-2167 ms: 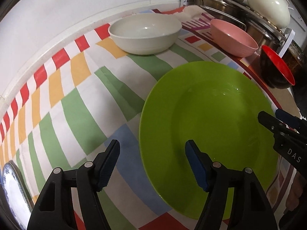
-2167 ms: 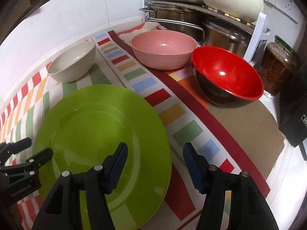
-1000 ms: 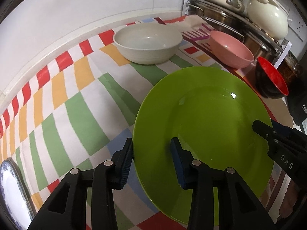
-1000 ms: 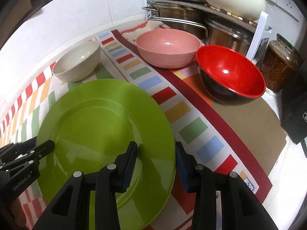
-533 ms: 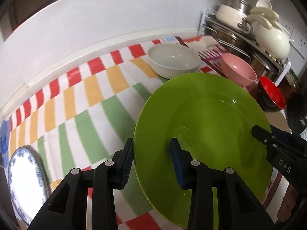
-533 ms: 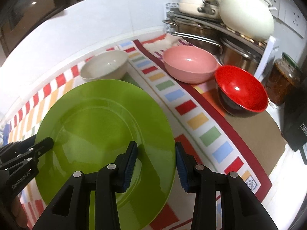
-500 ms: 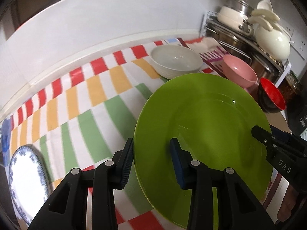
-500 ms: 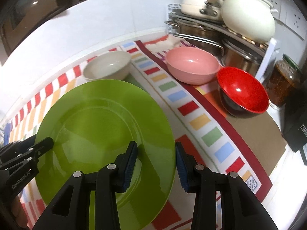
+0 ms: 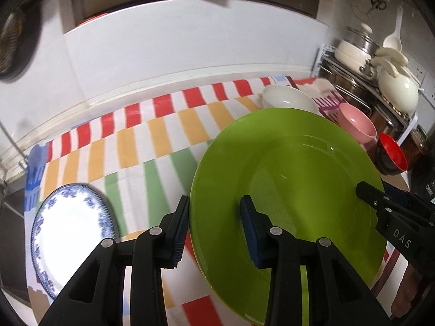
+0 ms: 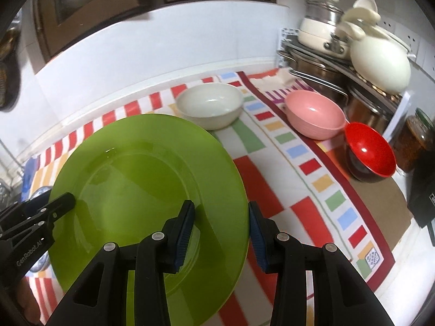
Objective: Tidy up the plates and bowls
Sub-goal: 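Carry the lime-green plate with both grippers over the blue-and-white plates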
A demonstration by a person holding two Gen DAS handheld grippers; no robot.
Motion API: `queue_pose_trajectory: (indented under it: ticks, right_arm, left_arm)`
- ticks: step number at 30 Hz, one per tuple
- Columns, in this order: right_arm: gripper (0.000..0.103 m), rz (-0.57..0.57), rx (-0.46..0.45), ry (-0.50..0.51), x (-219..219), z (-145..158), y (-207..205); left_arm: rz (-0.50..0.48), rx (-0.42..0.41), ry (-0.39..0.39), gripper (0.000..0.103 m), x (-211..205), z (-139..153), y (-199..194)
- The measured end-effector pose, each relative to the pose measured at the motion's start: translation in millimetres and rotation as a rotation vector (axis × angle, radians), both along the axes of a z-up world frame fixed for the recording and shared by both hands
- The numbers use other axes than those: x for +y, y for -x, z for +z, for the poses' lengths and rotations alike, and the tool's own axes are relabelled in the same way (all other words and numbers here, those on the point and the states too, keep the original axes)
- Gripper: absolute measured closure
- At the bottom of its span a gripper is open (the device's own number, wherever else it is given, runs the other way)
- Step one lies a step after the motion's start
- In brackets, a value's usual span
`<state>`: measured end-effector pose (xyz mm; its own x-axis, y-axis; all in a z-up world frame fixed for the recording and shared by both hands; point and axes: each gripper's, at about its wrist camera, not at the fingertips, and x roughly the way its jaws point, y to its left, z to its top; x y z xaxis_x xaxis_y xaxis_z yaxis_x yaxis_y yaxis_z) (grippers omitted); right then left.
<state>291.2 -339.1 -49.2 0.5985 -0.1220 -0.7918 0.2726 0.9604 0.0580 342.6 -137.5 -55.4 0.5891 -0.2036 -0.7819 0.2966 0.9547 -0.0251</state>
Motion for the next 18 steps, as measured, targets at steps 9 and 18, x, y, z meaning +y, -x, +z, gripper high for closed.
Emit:
queue_pose_trajectory:
  ticks: [9,18]
  right_arm:
    - [0.062,0.07,-0.018,0.009,48,10,-2]
    - [0.062,0.145,-0.033,0.014,97,17,-9]
  left_arm:
    - [0.072,-0.019,0.013,0.066,50,8,13]
    - [0.149,-0.032,0.021,0.066,102,12,20]
